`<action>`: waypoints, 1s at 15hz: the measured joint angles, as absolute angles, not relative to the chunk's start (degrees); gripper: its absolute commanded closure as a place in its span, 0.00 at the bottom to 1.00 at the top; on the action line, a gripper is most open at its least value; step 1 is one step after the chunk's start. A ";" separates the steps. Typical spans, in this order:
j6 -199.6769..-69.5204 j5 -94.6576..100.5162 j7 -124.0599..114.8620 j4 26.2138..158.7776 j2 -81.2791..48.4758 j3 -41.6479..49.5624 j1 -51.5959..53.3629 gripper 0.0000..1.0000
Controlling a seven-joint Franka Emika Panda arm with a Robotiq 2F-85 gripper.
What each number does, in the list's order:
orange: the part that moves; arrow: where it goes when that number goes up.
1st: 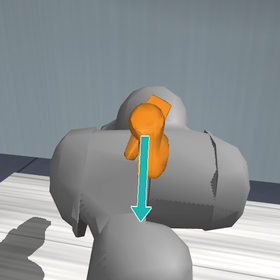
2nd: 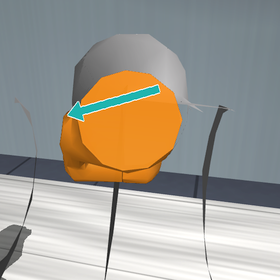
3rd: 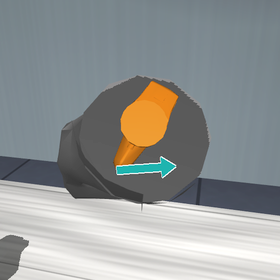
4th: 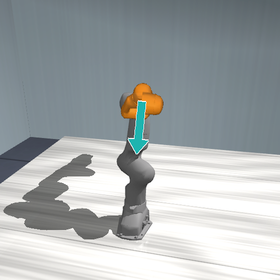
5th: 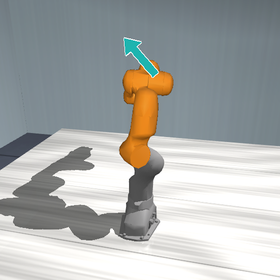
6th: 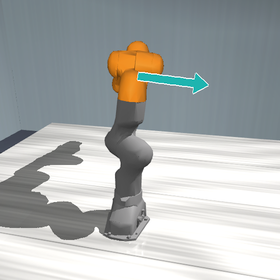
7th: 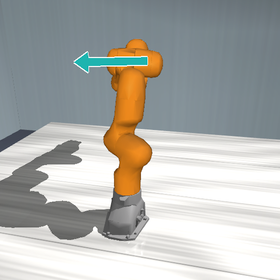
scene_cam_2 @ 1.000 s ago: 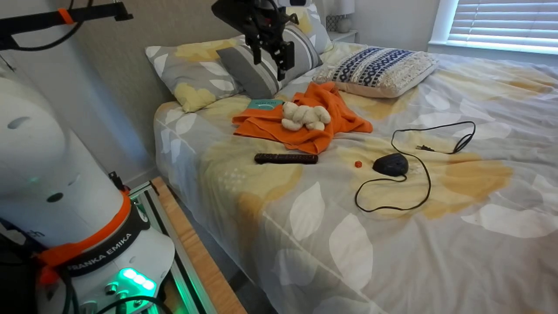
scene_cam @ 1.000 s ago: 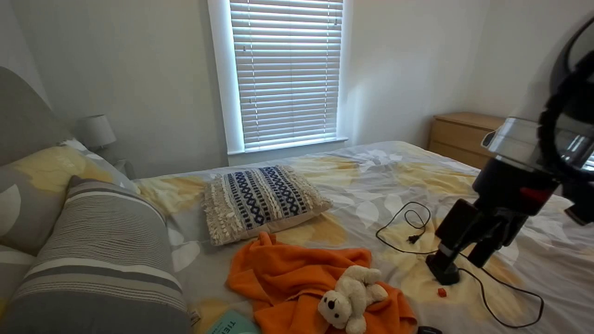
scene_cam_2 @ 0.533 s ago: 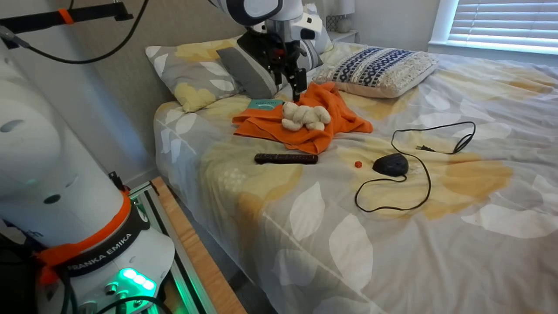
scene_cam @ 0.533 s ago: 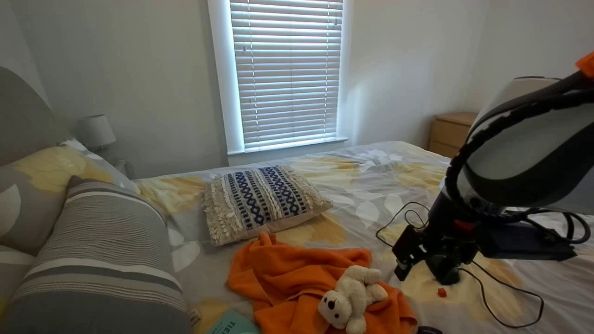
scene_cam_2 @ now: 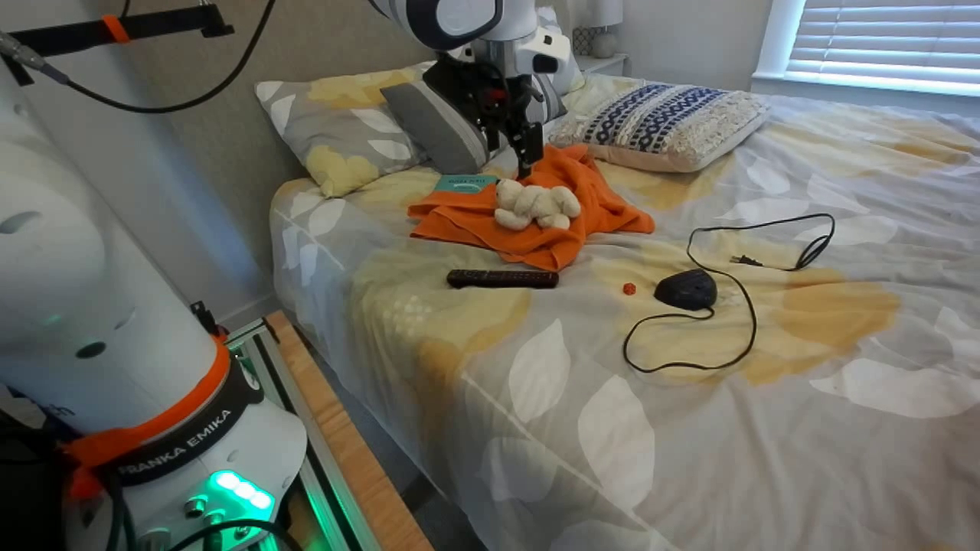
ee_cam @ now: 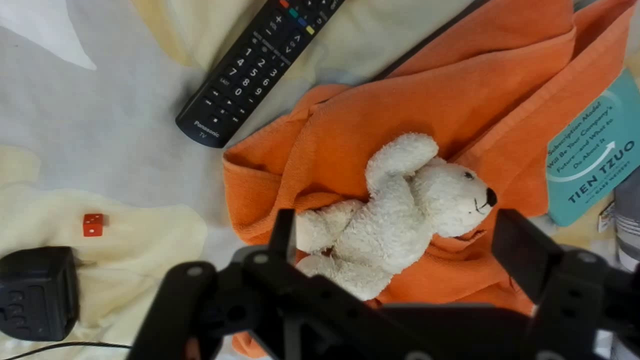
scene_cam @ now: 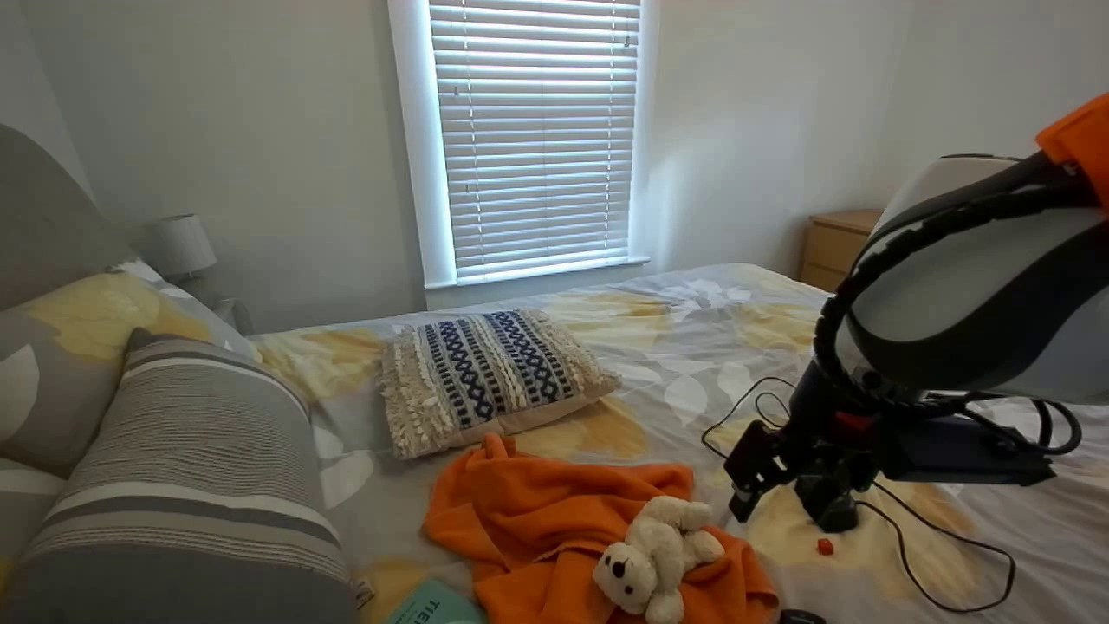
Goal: Move the stuffed toy to the right
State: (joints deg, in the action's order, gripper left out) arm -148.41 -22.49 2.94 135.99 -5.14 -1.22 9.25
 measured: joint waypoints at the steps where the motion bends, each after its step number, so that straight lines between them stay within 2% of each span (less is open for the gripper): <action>1: -148.41 -22.49 2.94 135.99 -5.13 -1.44 9.05 0.00; 15: -162.91 -4.97 2.85 126.22 -22.45 -4.40 8.83 0.00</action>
